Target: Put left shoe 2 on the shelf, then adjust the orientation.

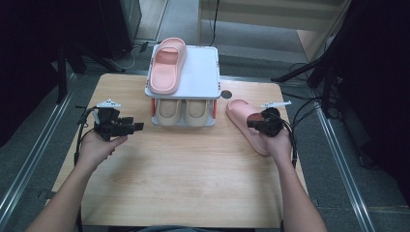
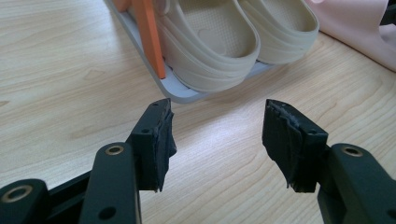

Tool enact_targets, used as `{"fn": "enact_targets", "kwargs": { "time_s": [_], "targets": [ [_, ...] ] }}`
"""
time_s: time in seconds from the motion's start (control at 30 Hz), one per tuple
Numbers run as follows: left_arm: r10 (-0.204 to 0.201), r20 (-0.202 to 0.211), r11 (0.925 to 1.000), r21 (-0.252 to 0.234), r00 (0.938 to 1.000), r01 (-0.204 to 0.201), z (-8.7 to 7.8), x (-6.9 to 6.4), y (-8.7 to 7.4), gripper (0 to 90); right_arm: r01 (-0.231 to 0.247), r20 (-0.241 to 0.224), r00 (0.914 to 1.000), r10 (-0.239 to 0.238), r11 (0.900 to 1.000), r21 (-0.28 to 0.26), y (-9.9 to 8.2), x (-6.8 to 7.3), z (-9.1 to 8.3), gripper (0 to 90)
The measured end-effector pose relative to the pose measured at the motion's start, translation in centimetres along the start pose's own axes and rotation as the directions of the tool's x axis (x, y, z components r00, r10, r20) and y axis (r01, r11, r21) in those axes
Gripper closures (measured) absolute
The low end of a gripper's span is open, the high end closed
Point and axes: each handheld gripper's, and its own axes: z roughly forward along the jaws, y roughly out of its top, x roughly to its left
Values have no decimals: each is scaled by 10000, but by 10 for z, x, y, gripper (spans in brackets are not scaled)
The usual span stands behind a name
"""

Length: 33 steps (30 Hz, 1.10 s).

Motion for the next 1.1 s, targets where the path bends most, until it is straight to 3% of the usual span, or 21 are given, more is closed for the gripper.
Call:
{"fn": "enact_targets", "kwargs": {
  "time_s": [0.63,0.87,1.1],
  "targets": [
    [37,11,9999,144,10000,-37,2,1,1,431,-301,-327,9990,301,9995,14,8,28,13,900],
    [-16,0,10000,64,10000,16,2,2,2,431,-489,-310,9983,486,9988,-70,6,24,9,895],
    [-76,-3,10000,28,10000,76,0,4,3,431,-658,-192,9977,647,9960,-607,1,13,-17,882]
  ]
}}
